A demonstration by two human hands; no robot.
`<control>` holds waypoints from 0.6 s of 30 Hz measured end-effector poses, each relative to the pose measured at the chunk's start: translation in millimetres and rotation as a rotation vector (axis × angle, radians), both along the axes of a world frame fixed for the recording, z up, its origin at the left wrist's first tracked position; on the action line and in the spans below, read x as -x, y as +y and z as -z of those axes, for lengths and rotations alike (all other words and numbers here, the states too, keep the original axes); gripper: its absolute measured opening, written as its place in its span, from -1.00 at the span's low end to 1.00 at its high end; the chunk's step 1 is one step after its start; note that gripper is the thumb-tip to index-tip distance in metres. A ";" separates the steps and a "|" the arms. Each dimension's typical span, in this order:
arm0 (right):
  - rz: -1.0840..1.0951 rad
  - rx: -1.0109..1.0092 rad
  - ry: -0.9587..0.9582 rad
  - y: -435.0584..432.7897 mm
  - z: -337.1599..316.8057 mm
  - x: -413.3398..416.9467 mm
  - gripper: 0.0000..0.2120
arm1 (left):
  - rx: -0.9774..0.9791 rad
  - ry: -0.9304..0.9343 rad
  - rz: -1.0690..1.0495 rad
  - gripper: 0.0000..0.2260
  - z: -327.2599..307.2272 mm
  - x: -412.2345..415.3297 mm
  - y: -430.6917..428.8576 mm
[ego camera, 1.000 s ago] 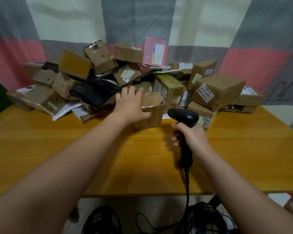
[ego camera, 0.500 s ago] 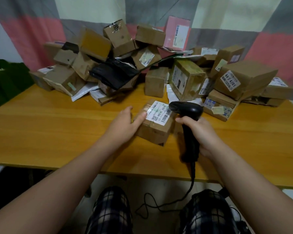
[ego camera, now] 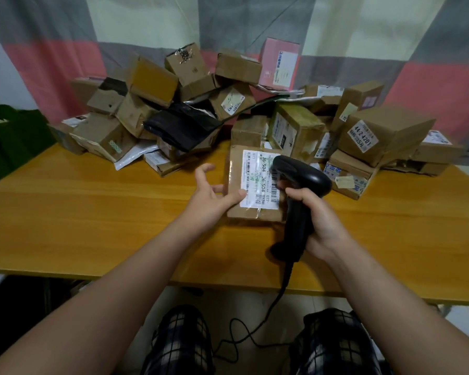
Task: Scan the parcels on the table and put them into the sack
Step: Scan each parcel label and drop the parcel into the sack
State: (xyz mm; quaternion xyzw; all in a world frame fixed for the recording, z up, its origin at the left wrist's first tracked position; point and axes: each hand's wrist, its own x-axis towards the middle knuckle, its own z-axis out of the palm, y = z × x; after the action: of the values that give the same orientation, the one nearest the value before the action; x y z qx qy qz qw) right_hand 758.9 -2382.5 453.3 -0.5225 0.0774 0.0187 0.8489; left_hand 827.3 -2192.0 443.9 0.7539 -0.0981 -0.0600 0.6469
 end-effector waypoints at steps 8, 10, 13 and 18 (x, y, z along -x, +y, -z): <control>0.134 0.224 -0.104 7.3 -2.4 -0.3 -0.88 | 0.037 -0.190 0.086 -0.15 5.2 4.4 6.1; 0.161 0.272 -0.123 8.5 -3.7 -0.1 -0.88 | -0.010 -0.243 0.020 -0.47 0.3 0.8 11.4; 0.153 0.338 -0.163 12.8 -6.4 -0.4 -0.83 | -0.121 -0.300 -0.062 -0.66 -3.1 -8.4 23.1; 0.310 0.743 -0.198 26.5 -6.7 -5.0 -0.72 | -0.173 -0.254 -0.070 -0.46 -3.7 -17.1 39.6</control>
State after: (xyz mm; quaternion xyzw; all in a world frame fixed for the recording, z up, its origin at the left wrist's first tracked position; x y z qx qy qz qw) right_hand 763.9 -2356.0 460.0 -0.7749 0.0747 -0.1888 0.5986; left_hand 844.4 -2152.5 447.7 0.8113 -0.1476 0.0501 0.5635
